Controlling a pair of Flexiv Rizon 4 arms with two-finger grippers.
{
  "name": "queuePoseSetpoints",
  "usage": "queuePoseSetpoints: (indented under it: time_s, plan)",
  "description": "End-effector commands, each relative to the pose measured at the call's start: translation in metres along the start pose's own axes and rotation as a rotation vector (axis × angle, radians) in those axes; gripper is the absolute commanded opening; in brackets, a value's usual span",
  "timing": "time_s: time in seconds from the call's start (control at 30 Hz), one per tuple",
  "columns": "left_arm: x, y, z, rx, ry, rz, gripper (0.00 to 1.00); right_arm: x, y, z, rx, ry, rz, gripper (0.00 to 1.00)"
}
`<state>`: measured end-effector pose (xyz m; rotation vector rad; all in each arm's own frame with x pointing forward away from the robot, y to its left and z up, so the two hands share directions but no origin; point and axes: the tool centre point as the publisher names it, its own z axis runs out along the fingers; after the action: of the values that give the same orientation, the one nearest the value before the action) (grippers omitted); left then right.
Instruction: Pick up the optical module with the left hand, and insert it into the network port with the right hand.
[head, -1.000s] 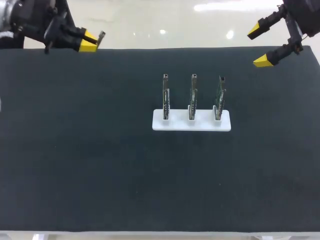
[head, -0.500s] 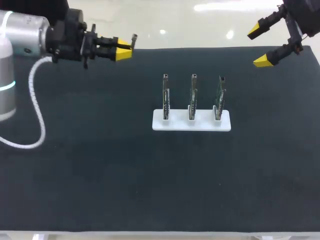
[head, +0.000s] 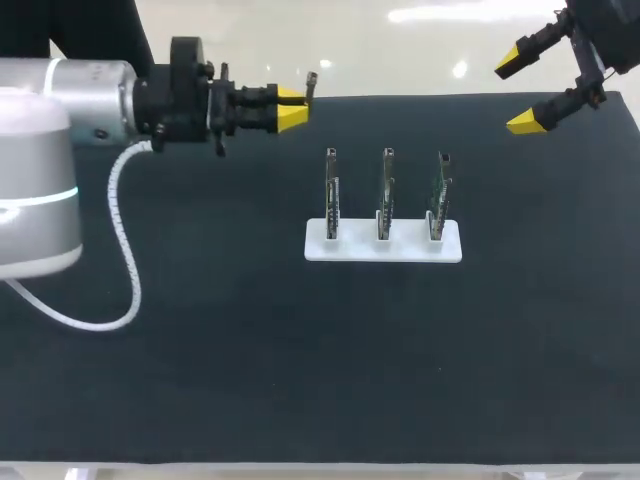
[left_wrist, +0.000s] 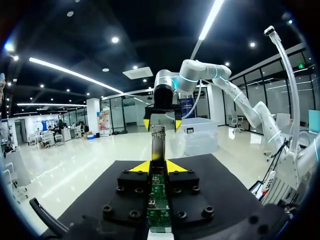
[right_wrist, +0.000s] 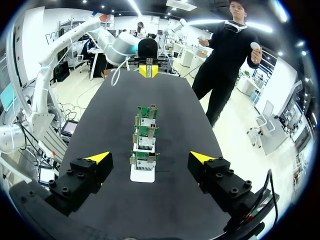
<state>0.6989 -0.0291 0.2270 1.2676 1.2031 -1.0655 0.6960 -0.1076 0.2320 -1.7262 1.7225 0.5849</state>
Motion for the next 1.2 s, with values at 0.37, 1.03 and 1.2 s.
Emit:
queuePoseSetpoints:
  time_s: [0.37,1.03,1.2]
  plan:
    - [-0.0079,-0.0153,0.0164,-0.077,-0.041,-0.024,0.00,0.0003,0.0004,0.0002,0.001,-0.002,-0.001,1.00]
    - [-0.0093,-0.0166,0.0173,-0.064,-0.047,-0.019,0.00,0.0003,0.0004,0.0002,0.001,-0.002,-0.001,1.00]
    - [-0.0093,-0.0166,0.0173,-0.064,-0.047,-0.019,0.00,0.0003,0.0004,0.0002,0.001,-0.002,-0.001,1.00]
